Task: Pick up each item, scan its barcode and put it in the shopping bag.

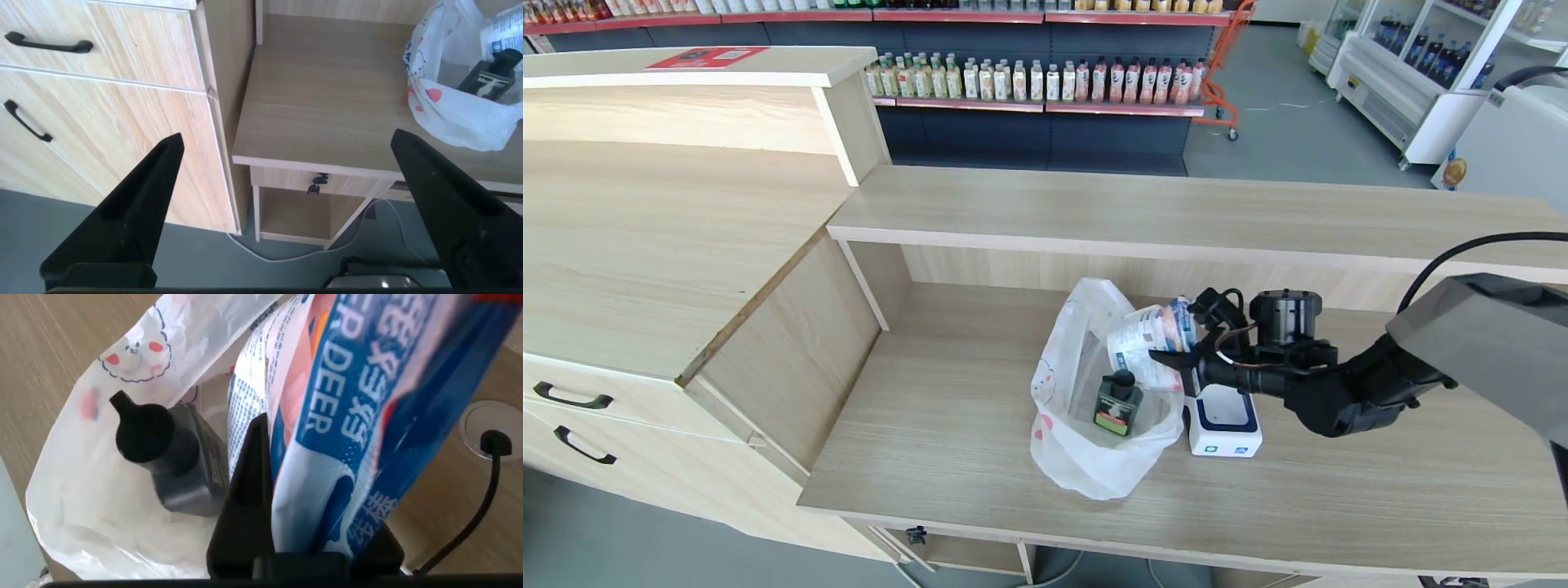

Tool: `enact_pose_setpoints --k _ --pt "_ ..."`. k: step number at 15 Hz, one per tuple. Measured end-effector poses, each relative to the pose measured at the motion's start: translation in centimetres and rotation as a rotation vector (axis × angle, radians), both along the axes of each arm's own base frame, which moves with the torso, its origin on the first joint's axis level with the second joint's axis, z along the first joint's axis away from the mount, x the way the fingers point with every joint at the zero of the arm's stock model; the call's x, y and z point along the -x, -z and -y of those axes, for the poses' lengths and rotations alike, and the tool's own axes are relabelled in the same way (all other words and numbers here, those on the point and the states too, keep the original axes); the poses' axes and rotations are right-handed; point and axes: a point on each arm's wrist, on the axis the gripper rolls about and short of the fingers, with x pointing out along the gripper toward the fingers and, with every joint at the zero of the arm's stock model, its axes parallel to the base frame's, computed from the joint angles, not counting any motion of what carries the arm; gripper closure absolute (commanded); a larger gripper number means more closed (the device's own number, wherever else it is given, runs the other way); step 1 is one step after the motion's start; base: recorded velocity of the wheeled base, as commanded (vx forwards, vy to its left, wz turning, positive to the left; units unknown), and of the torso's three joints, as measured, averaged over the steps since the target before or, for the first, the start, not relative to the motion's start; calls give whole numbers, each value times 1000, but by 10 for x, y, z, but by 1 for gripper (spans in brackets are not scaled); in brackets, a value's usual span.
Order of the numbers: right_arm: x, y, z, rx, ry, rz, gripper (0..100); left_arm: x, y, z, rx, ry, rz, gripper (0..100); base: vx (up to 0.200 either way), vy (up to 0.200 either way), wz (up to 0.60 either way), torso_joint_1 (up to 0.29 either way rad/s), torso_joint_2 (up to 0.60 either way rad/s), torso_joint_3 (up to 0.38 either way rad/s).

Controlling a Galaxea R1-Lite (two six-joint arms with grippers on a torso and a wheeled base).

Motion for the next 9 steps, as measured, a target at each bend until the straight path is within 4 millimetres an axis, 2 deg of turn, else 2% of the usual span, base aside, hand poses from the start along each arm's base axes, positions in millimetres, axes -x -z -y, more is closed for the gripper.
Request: enact_pose_setpoints --k 3,7,8,9 --pt "-17 11 -13 10 -22 27 100 0 0 0 0 0 0 0 0 0 0 0 0 0" --pt "-29 25 -17 41 -34 21 100 0 0 0 0 0 0 0 0 0 0 0 0 0" --pt "-31 28 -18 44 -35 12 0 0 0 0 0 0 0 0 0 0 0 0 0 0" --pt "-32 31 -18 45 -36 8 0 0 0 0 0 0 0 0 0 0 0 0 0 0"
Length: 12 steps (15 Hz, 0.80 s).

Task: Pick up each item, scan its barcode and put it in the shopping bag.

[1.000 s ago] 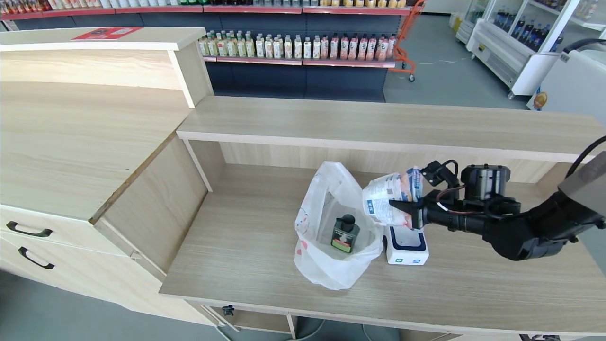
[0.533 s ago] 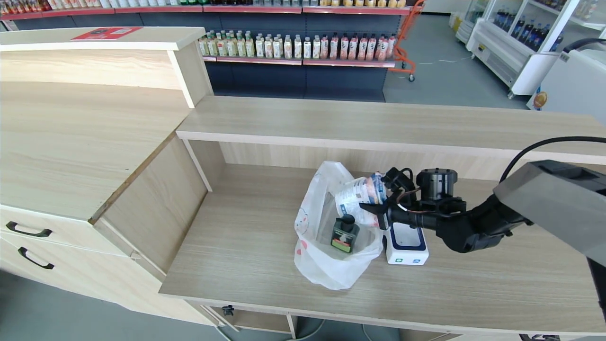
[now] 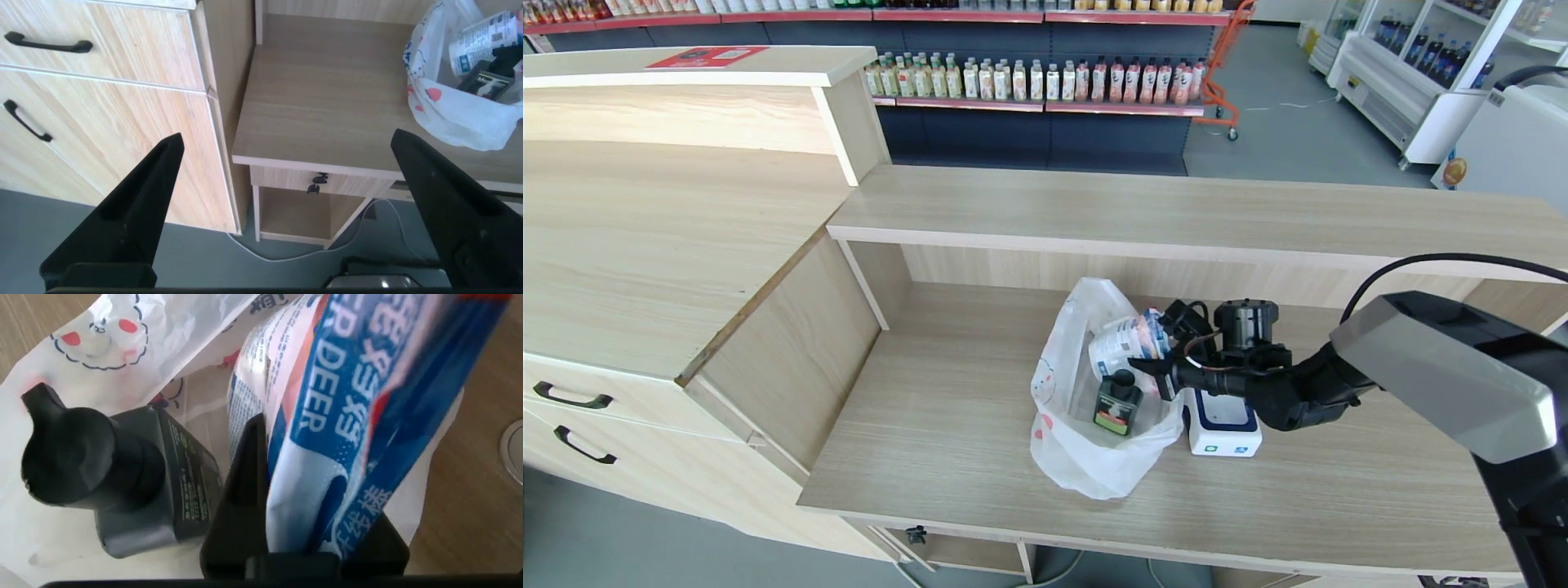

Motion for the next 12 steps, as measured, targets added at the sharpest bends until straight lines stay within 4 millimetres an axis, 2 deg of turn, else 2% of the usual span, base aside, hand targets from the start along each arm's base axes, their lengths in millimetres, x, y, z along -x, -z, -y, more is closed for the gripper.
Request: enact_pose_setpoints --k 3,5,9,12 --pt "-3 -1 -1 -19 3 -8 0 0 0 0 0 0 0 0 0 0 0 0 0 0" --pt "-3 -8 -1 -76 19 -44 0 0 0 0 0 0 0 0 0 0 0 0 0 0" --pt "3 -44 -1 -193 22 -73 0 0 0 0 0 0 0 0 0 0 0 0 0 0" --pt "22 -71 6 -243 13 -98 0 0 0 0 0 0 0 0 0 0 0 0 0 0"
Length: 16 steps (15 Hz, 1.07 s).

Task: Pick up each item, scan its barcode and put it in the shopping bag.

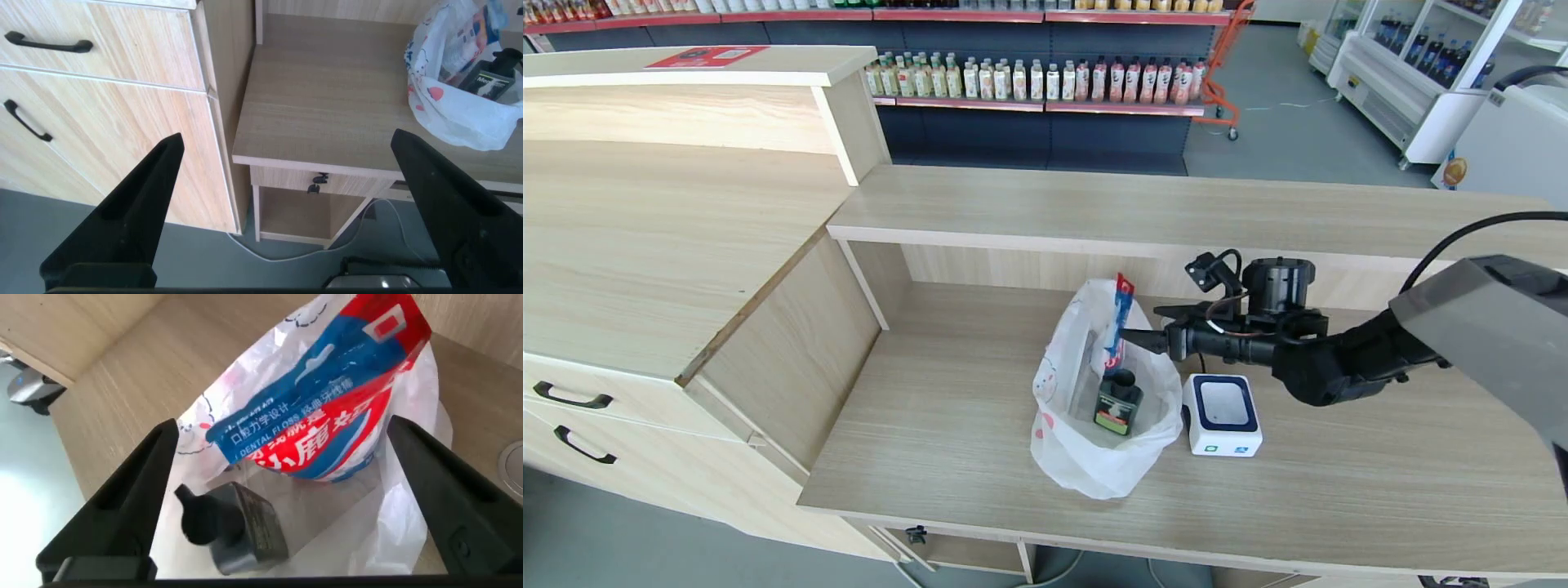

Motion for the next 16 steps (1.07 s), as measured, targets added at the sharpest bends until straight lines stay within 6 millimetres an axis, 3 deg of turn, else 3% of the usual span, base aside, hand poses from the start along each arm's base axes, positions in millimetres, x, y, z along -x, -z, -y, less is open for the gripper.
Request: enact_pose_setpoints --k 2,4,8,12,16 --pt "24 -17 11 -19 15 -41 0 0 0 0 0 0 0 0 0 0 0 0 0 0" --pt "61 -39 32 -21 51 -82 0 0 0 0 0 0 0 0 0 0 0 0 0 0" --pt "168 -76 87 5 261 -137 0 0 0 0 0 0 0 0 0 0 0 0 0 0" --pt "300 -63 115 30 555 -77 0 0 0 0 0 0 0 0 0 0 0 0 0 0" --pt "398 -21 118 21 695 20 0 0 0 0 0 0 0 0 0 0 0 0 0 0"
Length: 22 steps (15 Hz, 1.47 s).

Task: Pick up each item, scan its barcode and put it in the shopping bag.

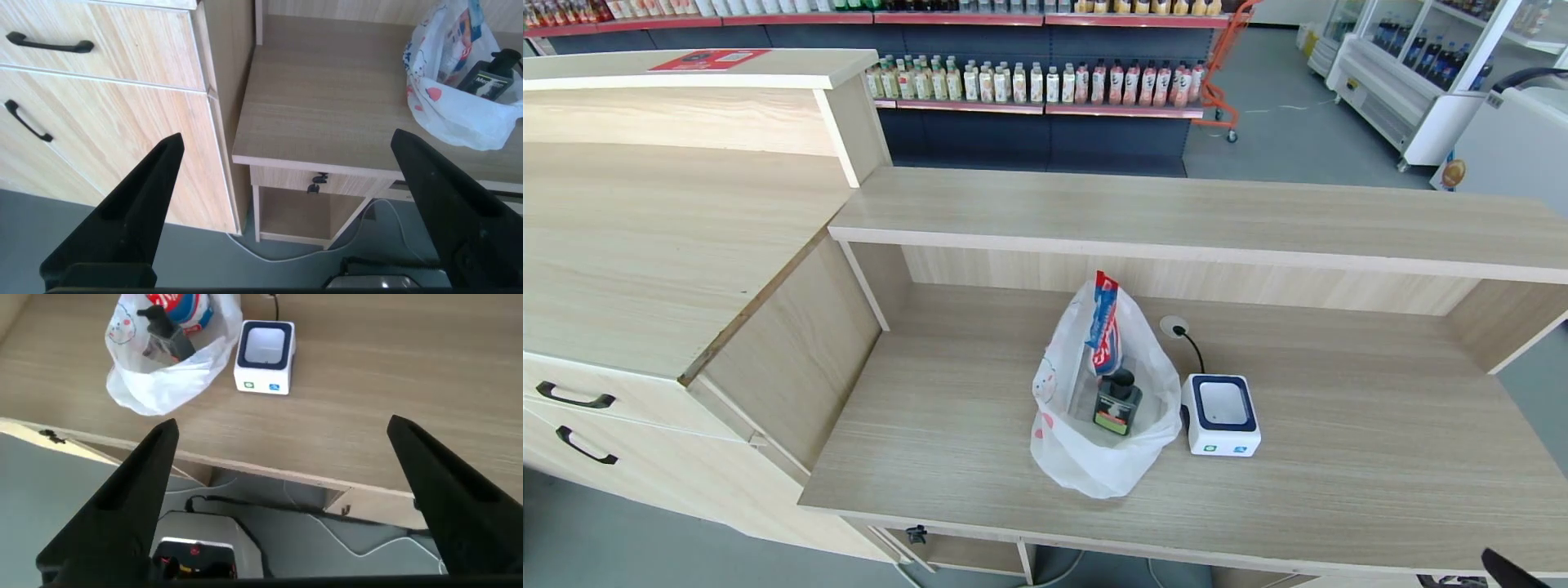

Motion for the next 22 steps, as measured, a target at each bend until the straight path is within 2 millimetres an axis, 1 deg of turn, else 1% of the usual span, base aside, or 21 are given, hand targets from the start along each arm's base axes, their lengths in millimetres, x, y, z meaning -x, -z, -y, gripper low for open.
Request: enact_pose_setpoints --k 2,3,4,6,7,15,22 --pt "29 22 0 14 37 80 0 0 0 0 0 0 0 0 0 0 0 0 0 0" --pt "37 31 1 23 60 117 0 0 0 0 0 0 0 0 0 0 0 0 0 0" --pt "42 42 2 15 110 98 0 0 0 0 0 0 0 0 0 0 0 0 0 0" --pt "47 49 3 -8 135 134 0 0 0 0 0 0 0 0 0 0 0 0 0 0" --pt "49 50 3 -11 137 153 100 0 0 0 0 0 0 0 0 0 0 0 0 0" --pt "51 52 3 -10 135 183 100 0 0 0 -1 0 0 0 0 0 0 0 0 0" --pt "51 52 3 -10 135 183 100 0 0 0 -9 2 0 0 0 -200 0 2 3 4"
